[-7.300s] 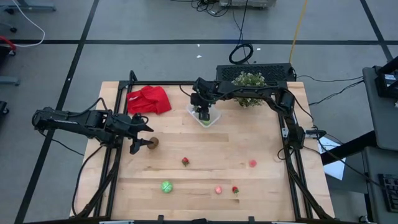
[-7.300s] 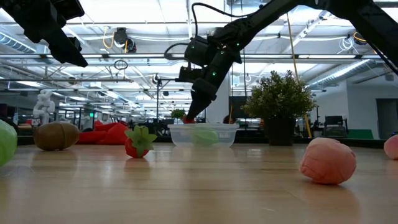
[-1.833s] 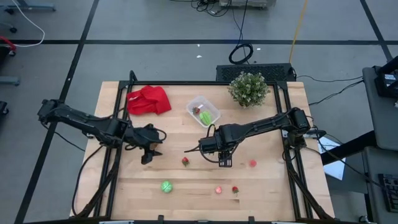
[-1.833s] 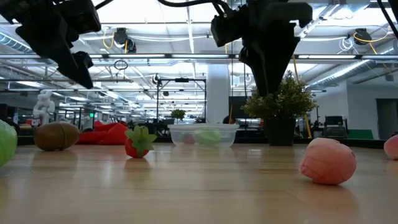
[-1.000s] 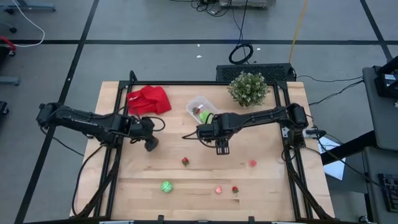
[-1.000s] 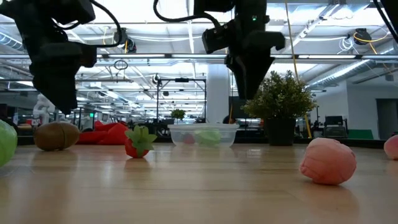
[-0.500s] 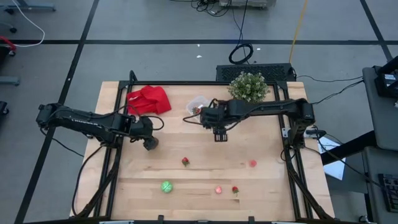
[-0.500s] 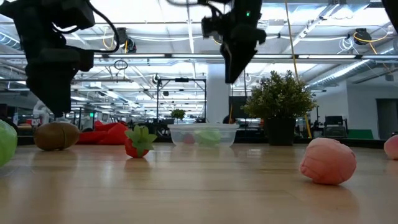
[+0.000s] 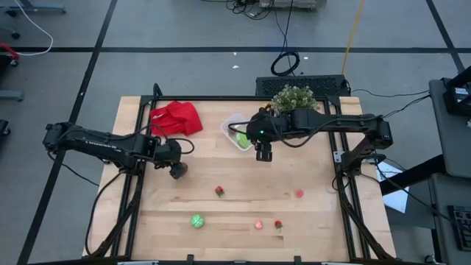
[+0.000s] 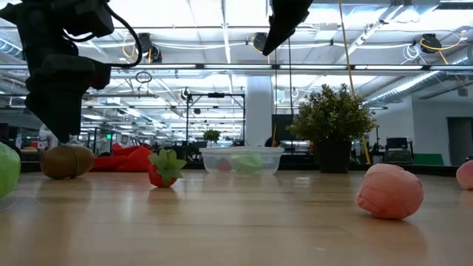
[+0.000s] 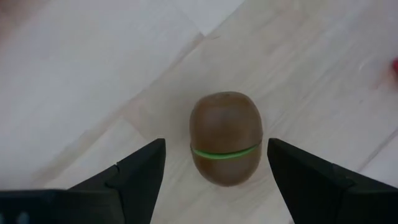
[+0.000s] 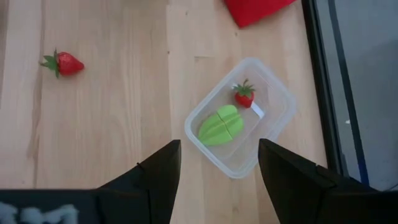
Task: Pick and placing Produce into tupperware
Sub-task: Put the brown kiwi into the transparent bin
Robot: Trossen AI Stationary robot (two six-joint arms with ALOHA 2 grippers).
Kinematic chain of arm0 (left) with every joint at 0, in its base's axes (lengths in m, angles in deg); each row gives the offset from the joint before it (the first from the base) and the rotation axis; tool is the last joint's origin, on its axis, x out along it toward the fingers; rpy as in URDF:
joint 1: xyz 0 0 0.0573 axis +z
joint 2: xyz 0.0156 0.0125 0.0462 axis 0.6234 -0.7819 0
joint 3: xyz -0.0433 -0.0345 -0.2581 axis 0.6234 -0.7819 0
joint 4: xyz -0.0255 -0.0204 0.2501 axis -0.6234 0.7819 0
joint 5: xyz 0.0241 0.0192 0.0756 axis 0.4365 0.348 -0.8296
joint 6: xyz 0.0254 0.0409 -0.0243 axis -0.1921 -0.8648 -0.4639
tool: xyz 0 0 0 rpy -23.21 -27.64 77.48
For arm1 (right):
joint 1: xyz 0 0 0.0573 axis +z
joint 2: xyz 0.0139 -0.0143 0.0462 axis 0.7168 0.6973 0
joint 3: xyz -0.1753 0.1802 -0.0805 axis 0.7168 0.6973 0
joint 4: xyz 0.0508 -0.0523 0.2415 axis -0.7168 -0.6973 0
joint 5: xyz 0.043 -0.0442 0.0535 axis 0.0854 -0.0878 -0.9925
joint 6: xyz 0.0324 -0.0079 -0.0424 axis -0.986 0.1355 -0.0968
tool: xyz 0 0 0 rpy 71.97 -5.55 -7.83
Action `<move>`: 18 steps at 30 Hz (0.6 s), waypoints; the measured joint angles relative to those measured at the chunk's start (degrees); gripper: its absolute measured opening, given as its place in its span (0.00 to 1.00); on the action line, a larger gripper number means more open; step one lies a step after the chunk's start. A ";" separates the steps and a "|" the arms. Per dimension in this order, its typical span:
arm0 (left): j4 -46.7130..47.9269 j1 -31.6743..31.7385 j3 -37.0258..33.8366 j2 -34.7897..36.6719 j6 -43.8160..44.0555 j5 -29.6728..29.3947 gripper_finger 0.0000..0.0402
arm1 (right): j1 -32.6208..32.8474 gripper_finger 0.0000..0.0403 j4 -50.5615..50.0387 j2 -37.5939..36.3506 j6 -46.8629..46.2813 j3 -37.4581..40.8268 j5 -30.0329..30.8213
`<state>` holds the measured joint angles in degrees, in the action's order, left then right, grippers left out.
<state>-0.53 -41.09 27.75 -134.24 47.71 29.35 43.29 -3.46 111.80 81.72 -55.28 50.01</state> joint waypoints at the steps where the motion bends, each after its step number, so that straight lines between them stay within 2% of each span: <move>1: -0.01 0.00 0.00 -0.23 0.25 -0.01 0.71 | 0.00 0.51 -0.02 0.00 0.00 0.00 -0.02; 9: -0.41 0.00 -0.04 -3.30 -1.24 1.57 0.71 | 0.02 0.51 -0.11 0.27 0.25 0.00 -0.09; 18: -6.03 0.00 -0.04 -3.46 -4.81 3.41 0.71 | 0.11 0.51 -0.05 0.23 0.22 0.00 -0.11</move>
<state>-6.56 -41.09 27.71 -137.70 42.89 32.75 43.40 -3.52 112.03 81.94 -55.28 49.90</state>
